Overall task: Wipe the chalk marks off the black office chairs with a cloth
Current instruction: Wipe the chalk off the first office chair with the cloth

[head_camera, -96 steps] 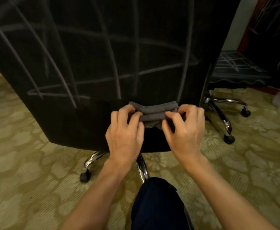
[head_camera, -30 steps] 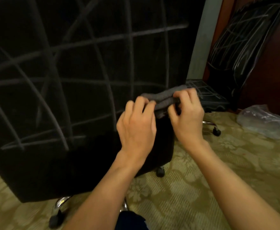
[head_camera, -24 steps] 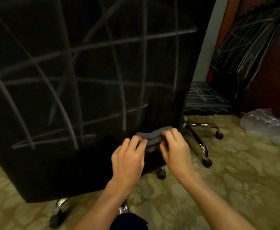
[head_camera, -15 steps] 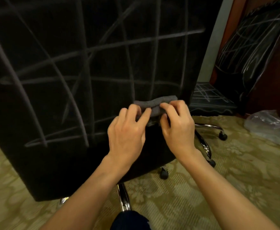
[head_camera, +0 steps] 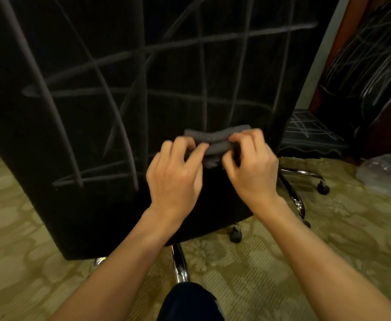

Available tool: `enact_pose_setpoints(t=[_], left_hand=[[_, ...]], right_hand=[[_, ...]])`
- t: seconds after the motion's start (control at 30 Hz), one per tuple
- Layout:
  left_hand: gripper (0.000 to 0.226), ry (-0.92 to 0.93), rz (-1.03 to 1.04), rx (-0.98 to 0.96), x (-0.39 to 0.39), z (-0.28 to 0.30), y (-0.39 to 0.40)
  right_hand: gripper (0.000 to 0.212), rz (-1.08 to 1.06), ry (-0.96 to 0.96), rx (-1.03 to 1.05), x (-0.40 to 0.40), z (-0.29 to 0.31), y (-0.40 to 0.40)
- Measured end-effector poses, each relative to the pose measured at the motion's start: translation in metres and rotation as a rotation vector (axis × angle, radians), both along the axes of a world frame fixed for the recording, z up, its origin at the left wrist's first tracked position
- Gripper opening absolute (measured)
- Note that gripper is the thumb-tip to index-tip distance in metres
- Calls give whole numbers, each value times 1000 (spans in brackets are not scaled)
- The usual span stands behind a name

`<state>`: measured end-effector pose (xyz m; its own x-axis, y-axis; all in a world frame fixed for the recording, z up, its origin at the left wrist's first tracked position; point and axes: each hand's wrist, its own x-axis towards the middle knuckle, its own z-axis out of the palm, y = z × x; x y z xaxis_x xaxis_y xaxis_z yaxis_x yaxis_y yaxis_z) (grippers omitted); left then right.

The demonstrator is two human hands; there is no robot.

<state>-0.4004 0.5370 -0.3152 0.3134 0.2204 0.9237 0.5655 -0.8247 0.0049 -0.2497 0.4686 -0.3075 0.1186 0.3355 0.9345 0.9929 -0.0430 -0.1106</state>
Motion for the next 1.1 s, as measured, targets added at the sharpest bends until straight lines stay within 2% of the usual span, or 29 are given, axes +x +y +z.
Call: enact_pose_setpoints(t=[0.17,0.3,0.47,0.63,0.73,0.83,0.9,1.0,1.1], left_hand=[[30,59,19,50,-4,-9,-1],[26,58,40,101,1,-5,7],[23,216,44,267,-2,5,21],[25,319,45,181,-40,-39,12],[29,245,81,148,-53,-30,14],[19,66,114,173,-57,11,23],[18,2,122,197,-63,19,28],[25,52,101,222,-76,-7,31],[31,130,104,165,-88,-36,37]], right_hand=[[36,-12,-28,-72,-1,-21,-1],[23,-41,-54,-10,-2,-20,6],[17,-61,-144,-82,4,-22,6],[11,8,-203,-221,-19,-61,2],[16,44,-201,-171,-33,-46,4],[15,38,-180,-7,-46,2,16],[14,43,-169,53,-55,16,26],[11,85,-161,67,-61,-6,31],[9,82,-142,17,-68,-36,32]])
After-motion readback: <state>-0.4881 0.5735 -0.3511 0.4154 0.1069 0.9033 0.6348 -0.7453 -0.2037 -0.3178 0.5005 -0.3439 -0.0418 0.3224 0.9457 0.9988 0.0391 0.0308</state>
